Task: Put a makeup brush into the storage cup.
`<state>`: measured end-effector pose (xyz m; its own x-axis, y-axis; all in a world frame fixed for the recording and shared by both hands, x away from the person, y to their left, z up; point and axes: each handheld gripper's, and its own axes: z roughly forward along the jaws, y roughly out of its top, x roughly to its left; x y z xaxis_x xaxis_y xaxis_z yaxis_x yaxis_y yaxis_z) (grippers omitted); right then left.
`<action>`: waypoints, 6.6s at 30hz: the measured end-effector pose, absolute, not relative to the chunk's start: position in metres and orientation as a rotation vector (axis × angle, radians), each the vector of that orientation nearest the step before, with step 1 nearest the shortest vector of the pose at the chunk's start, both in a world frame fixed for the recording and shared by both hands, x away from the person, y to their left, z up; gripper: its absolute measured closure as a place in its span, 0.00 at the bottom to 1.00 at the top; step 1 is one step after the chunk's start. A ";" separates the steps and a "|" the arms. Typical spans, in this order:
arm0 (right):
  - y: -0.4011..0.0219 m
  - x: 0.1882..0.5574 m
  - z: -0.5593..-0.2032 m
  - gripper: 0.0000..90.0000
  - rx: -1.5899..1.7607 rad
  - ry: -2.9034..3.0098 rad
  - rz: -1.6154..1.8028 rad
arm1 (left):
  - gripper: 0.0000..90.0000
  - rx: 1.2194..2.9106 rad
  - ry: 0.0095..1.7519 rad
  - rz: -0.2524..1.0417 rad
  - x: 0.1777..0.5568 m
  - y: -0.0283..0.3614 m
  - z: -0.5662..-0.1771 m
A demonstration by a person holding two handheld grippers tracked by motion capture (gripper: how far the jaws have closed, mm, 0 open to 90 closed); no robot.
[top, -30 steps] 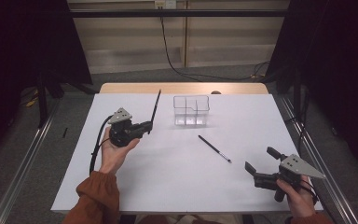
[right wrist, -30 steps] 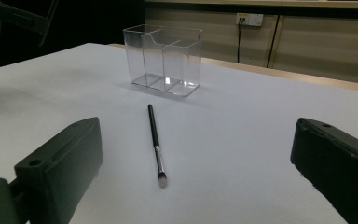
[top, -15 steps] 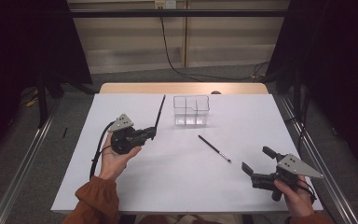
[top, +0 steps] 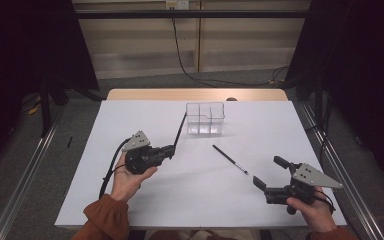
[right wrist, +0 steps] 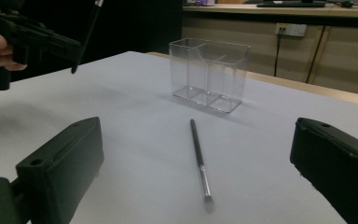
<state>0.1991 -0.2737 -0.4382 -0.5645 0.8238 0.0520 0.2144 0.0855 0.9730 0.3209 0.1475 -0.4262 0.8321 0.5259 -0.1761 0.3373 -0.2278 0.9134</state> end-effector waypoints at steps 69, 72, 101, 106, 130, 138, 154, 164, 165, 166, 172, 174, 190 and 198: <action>-0.163 0.279 -0.408 0.22 0.886 2.029 1.745 | 0.93 1.889 0.509 0.115 0.296 0.102 -0.436; -0.161 0.283 -0.407 0.35 0.874 2.051 1.757 | 0.93 1.895 0.508 0.118 0.297 0.102 -0.436; -0.160 0.289 -0.410 0.81 0.888 2.123 1.863 | 0.93 1.936 0.475 0.125 0.292 0.098 -0.441; -0.159 0.289 -0.411 0.88 0.880 2.129 1.880 | 0.94 1.942 0.460 0.129 0.292 0.097 -0.442; -0.158 0.287 -0.409 0.93 0.868 2.158 1.903 | 0.87 1.937 0.470 0.142 0.291 0.096 -0.443; -0.159 0.286 -0.407 0.93 0.858 2.151 1.904 | 0.73 1.923 0.520 0.157 0.292 0.099 -0.442; -0.166 0.287 -0.405 0.93 0.868 2.123 1.896 | 0.47 1.856 0.590 0.189 0.294 0.108 -0.435; -0.170 0.287 -0.404 0.93 0.873 2.107 1.890 | 0.27 1.853 0.637 0.233 0.292 0.112 -0.431; -0.171 0.287 -0.403 0.93 0.874 2.107 1.887 | 0.23 1.863 0.637 0.250 0.291 0.113 -0.431; -0.171 0.287 -0.403 0.93 0.875 2.104 1.888 | 0.21 1.864 0.643 0.256 0.291 0.114 -0.431; -0.173 0.288 -0.403 0.93 0.878 2.095 1.879 | 0.09 1.862 0.677 0.255 0.293 0.120 -0.429; -0.174 0.289 -0.402 0.93 0.883 2.092 1.876 | 0.09 1.852 0.692 0.233 0.293 0.123 -0.427; -0.186 0.295 -0.395 0.93 0.893 2.053 1.862 | 0.03 1.868 0.730 0.345 0.289 0.147 -0.424; -0.187 0.302 -0.392 0.93 0.900 2.040 1.848 | 0.03 1.825 0.764 0.404 0.287 0.166 -0.427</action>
<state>0.3021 -0.1868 -0.3921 -0.7800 0.5861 0.2193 0.2761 0.0077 0.9611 0.2874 0.1662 -0.4268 0.7376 0.6702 -0.0817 0.3099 -0.2284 0.9229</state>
